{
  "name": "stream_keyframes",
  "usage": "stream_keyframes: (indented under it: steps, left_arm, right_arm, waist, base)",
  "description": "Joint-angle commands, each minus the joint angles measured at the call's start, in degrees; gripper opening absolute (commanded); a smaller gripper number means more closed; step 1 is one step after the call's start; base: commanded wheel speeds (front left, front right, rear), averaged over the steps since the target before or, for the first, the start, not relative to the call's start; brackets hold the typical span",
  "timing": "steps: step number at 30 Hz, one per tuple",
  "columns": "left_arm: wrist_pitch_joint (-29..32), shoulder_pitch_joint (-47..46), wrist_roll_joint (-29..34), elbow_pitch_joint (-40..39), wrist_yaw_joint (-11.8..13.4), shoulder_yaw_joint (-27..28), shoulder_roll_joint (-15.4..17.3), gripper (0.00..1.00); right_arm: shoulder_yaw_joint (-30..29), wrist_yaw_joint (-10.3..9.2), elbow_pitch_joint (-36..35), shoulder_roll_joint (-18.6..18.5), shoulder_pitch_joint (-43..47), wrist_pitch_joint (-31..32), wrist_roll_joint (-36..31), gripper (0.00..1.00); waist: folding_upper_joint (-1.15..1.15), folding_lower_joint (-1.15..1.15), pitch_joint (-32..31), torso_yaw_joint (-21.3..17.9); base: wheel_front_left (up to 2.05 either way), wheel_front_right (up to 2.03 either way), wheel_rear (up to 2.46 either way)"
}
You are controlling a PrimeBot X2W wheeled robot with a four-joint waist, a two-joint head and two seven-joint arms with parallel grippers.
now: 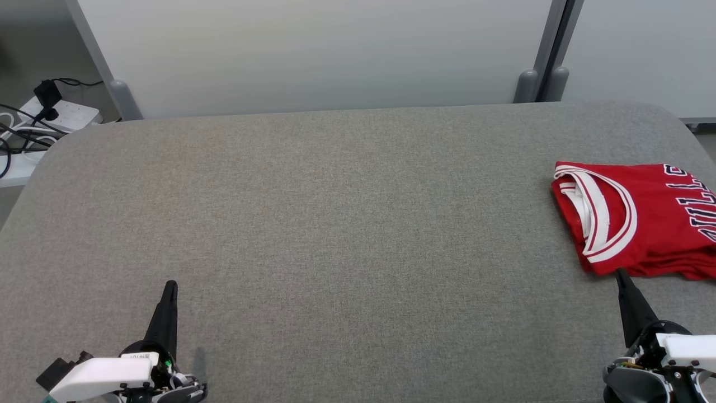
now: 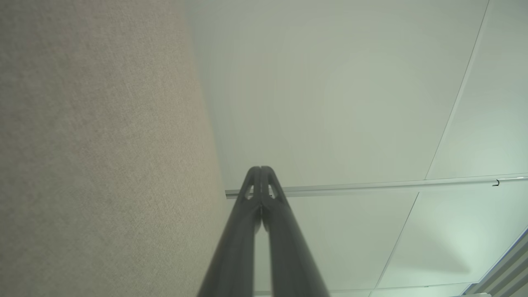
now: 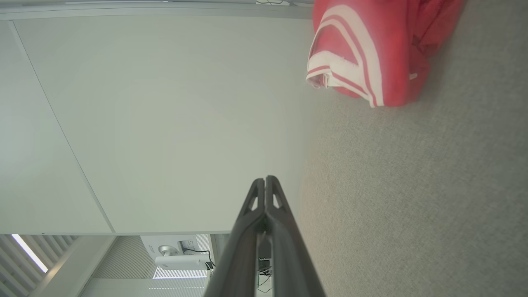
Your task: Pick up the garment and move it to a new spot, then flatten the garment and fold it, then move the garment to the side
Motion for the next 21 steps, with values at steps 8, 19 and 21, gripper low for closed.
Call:
stream_keyframes:
  steps: [8, 19, 21]
  left_arm:
    - [0.36, -3.34, -0.21, -1.58, -0.48, 1.87, 1.10, 0.00]
    - [0.36, -3.34, -0.21, -1.59, -0.48, 1.87, 1.10, 0.00]
    - [0.36, -3.34, -0.21, -1.59, -0.48, 1.87, 1.10, 0.00]
  right_arm:
    - [0.87, 0.26, -1.74, -0.59, -0.89, 0.44, 0.65, 0.00]
    - [0.87, 0.26, -1.74, -0.59, -0.89, 0.44, 0.65, 0.00]
    - [0.87, 0.26, -1.74, -0.59, -0.89, 0.44, 0.65, 0.00]
  waist:
    - [0.00, 0.00, 0.00, 0.00]
    - [0.00, 0.00, 0.00, 0.00]
    - [0.00, 0.00, 0.00, 0.00]
  base:
    - [0.00, 0.00, 0.00]
    - [0.00, 0.00, 0.00]
    - [0.00, 0.00, 0.00]
